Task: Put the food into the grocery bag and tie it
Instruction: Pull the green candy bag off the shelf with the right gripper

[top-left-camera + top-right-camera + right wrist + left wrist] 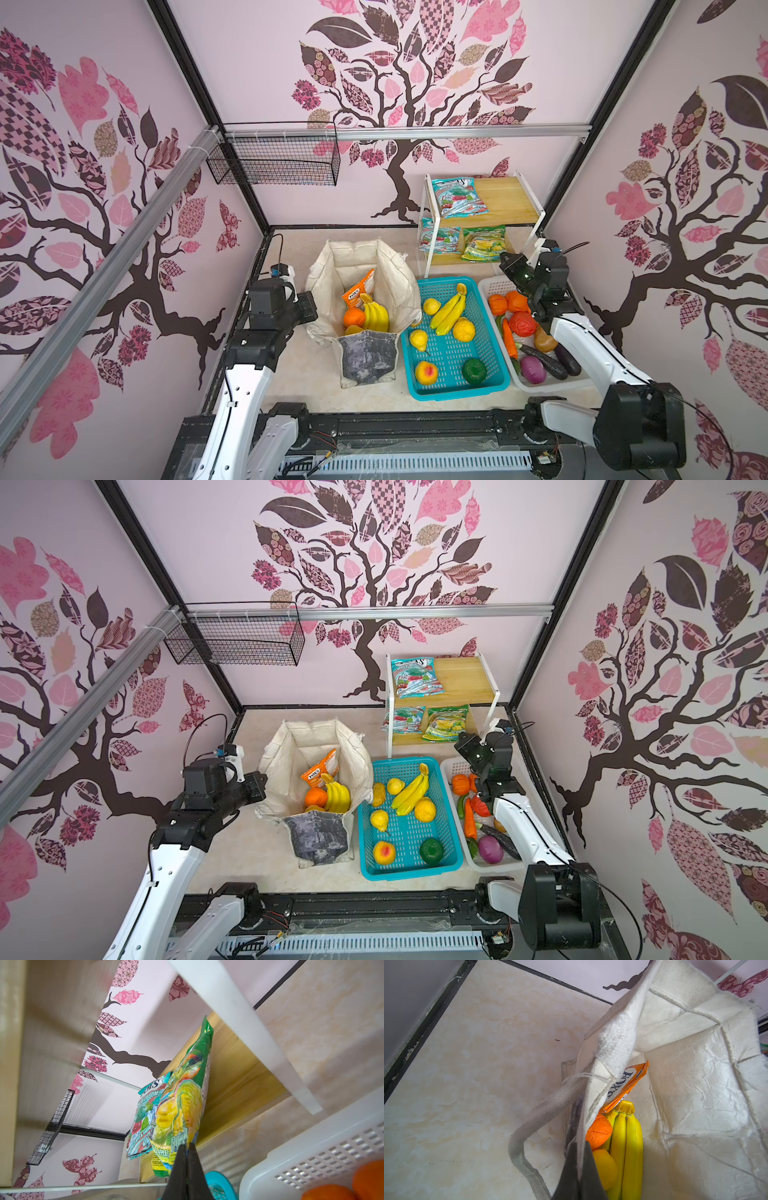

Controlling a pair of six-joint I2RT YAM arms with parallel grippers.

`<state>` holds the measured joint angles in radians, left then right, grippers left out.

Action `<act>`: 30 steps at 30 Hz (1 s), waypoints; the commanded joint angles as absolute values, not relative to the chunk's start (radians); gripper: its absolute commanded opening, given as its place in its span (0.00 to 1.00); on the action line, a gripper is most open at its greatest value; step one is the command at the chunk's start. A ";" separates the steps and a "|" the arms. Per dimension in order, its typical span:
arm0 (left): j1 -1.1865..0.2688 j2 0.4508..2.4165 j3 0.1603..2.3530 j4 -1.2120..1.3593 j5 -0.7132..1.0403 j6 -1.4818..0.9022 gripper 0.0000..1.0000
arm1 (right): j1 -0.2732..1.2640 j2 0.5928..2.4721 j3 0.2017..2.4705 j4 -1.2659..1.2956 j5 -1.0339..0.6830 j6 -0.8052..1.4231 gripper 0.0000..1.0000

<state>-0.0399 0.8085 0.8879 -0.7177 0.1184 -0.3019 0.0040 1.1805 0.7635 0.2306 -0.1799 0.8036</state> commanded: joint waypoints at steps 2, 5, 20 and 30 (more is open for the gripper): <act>-0.037 0.808 0.864 -0.689 0.134 -0.287 0.00 | 0.000 1.112 0.839 0.151 -0.187 0.744 0.00; -0.036 0.807 0.864 -0.687 0.134 -0.287 0.00 | 0.000 1.097 0.873 0.103 -0.223 0.725 0.00; -0.036 0.804 0.866 -0.687 0.137 -0.287 0.00 | 0.000 0.950 1.005 -0.170 -0.349 0.656 0.00; -0.037 0.802 0.864 -0.687 0.133 -0.288 0.00 | 0.121 0.836 1.019 -0.264 -0.378 0.691 0.00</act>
<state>-0.0395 0.8085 0.8879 -0.7177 0.1257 -0.3019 0.0704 0.8825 0.9623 -0.2535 -0.3771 0.6918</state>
